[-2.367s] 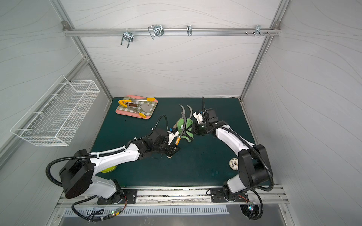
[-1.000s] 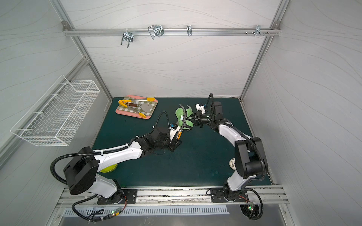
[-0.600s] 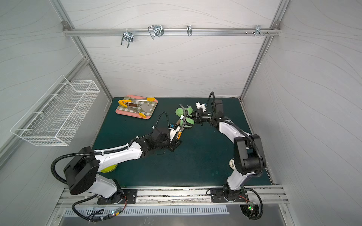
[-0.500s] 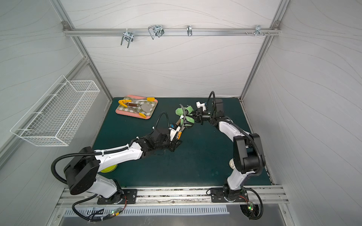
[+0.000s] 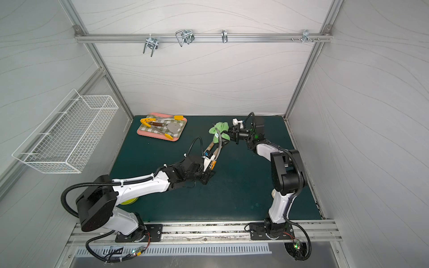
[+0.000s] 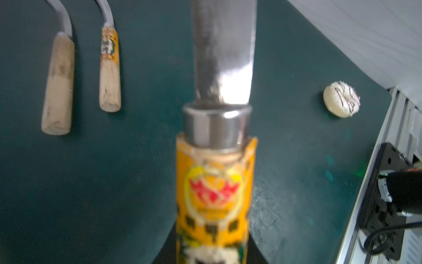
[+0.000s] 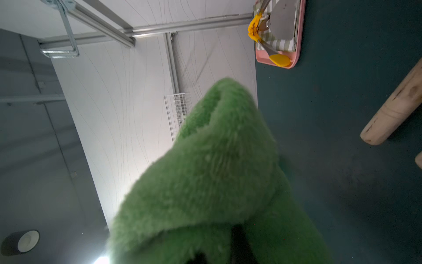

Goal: Wipe small sickles with rags
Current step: Wipe the small sickle.

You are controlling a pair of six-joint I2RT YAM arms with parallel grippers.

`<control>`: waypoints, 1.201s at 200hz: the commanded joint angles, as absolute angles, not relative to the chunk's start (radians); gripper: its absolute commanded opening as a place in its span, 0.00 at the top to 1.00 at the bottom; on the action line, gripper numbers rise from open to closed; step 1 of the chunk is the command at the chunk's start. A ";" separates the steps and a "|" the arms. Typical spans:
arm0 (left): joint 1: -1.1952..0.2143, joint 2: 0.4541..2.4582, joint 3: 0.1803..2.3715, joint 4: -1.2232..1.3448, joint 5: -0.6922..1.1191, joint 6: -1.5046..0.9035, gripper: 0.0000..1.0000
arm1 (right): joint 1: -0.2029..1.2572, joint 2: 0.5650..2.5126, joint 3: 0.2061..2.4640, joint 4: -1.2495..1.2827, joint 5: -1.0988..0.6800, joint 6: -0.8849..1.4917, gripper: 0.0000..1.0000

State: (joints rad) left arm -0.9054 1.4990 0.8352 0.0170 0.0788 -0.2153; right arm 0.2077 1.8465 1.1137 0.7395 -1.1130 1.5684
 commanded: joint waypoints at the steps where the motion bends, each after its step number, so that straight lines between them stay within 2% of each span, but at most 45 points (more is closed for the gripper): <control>1: -0.947 1.516 0.807 -0.185 0.149 -0.161 1.00 | 0.182 1.865 1.168 1.026 -0.984 1.763 0.96; 70: -0.953 1.518 0.808 -0.170 0.147 -0.165 1.00 | 0.172 1.856 1.215 0.848 -0.980 1.614 0.97; 88: -0.953 1.513 0.805 -0.169 0.127 -0.180 1.00 | 0.170 1.835 1.257 0.667 -0.970 1.453 0.98; 103: -0.951 1.515 0.814 -0.173 0.108 -0.191 1.00 | 0.166 1.792 1.289 0.407 -0.940 1.235 0.98; 129: -0.922 1.533 0.854 -0.171 0.124 -0.204 1.00 | 0.166 1.695 1.344 -0.048 -0.805 0.842 0.97; 152: -0.873 1.577 0.930 -0.189 0.164 -0.192 1.00 | 0.166 1.617 1.318 -0.269 -0.643 0.630 0.97; 186: -0.830 1.688 1.095 -0.261 0.211 -0.145 1.00 | 0.164 1.549 1.240 -0.411 -0.485 0.481 0.96; 240: -0.795 1.911 1.383 -0.353 0.263 -0.096 1.00 | 0.164 1.438 1.108 -0.498 -0.287 0.369 0.95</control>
State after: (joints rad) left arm -0.8043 1.8297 1.2537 -0.3000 0.2214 -0.1467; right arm 0.1688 1.5093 1.1332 -0.4004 -0.4152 0.4740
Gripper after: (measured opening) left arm 0.247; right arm 0.122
